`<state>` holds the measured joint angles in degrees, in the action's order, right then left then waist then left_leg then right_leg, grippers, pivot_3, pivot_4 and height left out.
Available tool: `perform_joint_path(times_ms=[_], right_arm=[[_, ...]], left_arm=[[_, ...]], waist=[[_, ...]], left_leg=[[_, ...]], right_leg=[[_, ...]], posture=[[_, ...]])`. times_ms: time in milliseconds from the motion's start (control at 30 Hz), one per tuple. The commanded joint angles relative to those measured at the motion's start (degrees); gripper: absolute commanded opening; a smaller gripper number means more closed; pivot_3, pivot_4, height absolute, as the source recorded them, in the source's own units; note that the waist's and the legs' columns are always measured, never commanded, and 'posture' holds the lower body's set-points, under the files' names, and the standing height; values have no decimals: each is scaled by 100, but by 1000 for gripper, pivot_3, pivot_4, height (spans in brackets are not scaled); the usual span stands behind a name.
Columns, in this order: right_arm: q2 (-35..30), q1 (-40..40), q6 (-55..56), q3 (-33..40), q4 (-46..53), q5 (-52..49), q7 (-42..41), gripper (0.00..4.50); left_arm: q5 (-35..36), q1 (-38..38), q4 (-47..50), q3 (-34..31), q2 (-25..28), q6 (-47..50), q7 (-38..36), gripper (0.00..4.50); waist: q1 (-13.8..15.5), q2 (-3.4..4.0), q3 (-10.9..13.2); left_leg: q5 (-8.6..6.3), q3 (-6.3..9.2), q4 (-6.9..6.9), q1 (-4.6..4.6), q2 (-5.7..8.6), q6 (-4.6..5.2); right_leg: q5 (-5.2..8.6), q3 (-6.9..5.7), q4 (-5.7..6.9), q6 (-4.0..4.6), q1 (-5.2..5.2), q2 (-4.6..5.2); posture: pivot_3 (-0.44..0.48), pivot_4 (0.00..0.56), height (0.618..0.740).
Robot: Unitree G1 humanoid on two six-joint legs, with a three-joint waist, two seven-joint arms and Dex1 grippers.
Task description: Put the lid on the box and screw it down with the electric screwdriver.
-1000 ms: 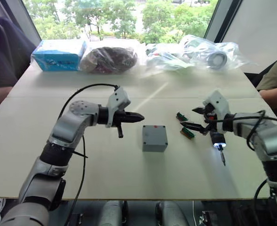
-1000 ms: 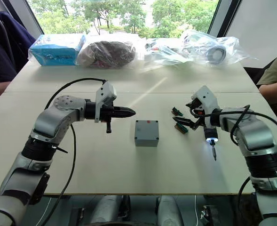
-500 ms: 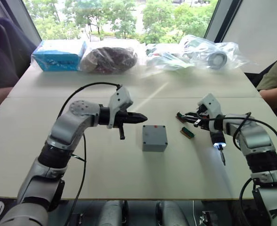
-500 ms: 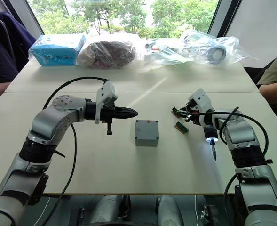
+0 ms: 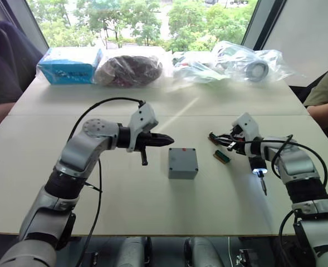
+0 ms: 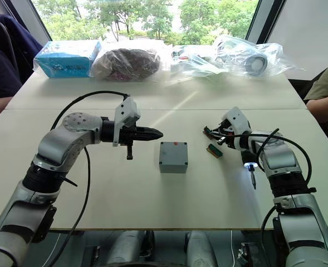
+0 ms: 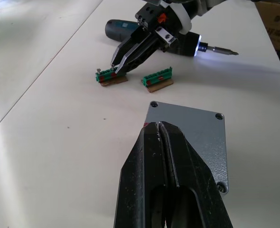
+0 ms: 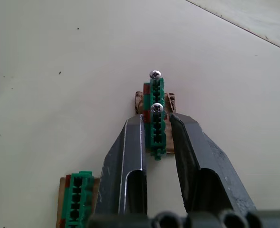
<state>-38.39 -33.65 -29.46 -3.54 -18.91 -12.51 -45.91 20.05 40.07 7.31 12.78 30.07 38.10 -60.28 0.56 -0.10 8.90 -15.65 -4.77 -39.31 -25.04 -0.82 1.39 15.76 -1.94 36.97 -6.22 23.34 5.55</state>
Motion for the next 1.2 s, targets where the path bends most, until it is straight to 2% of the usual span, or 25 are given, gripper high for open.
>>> perform_joint_path(times_ms=[33,267,333,400,700,833,1033,1200], right_arm=[[36,-179,107,234,29,-25,17,886],[70,-161,126,241,27,6,14,886],[79,-148,133,252,36,9,35,355],[84,-130,140,265,60,2,43,95],[67,-79,104,318,163,-13,34,95],[113,-78,-6,614,318,-263,45,95],[70,154,-228,945,934,-610,-24,95],[-78,489,-1019,1028,2287,-1169,-228,95]], left_arm=[[-26,7,113,26,15,-114,22,0],[-36,-8,133,43,13,-115,18,0],[-35,-11,141,45,14,-113,17,0],[-38,-15,148,52,11,-112,20,0],[-45,4,132,87,2,-140,23,0],[-45,3,122,86,2,-146,31,0],[-7,2,142,61,18,-120,18,0],[149,-69,266,-65,270,2,-148,0]], waist=[[5,0,0],[4,0,0],[3,0,0],[5,0,0],[4,0,0],[8,0,0],[9,0,0],[3,0,0]], left_leg=[[0,0,0,0,0,0],[0,0,0,0,0,0],[0,0,0,0,0,0],[0,0,0,0,0,0],[0,0,0,0,0,0],[0,0,0,0,0,0],[0,0,0,0,0,0],[0,1,1,0,-1,0]], right_leg=[[0,0,0,0,0,0],[0,0,0,0,0,0],[0,0,0,0,0,0],[0,0,0,0,0,0],[0,0,0,0,0,0],[0,0,0,0,0,0],[0,0,0,0,-1,0],[0,0,1,0,1,0]], posture=[[0,150,740],[0,150,740],[0,150,740],[0,150,740],[0,150,740],[0,150,740],[0,150,740],[0,150,740]])
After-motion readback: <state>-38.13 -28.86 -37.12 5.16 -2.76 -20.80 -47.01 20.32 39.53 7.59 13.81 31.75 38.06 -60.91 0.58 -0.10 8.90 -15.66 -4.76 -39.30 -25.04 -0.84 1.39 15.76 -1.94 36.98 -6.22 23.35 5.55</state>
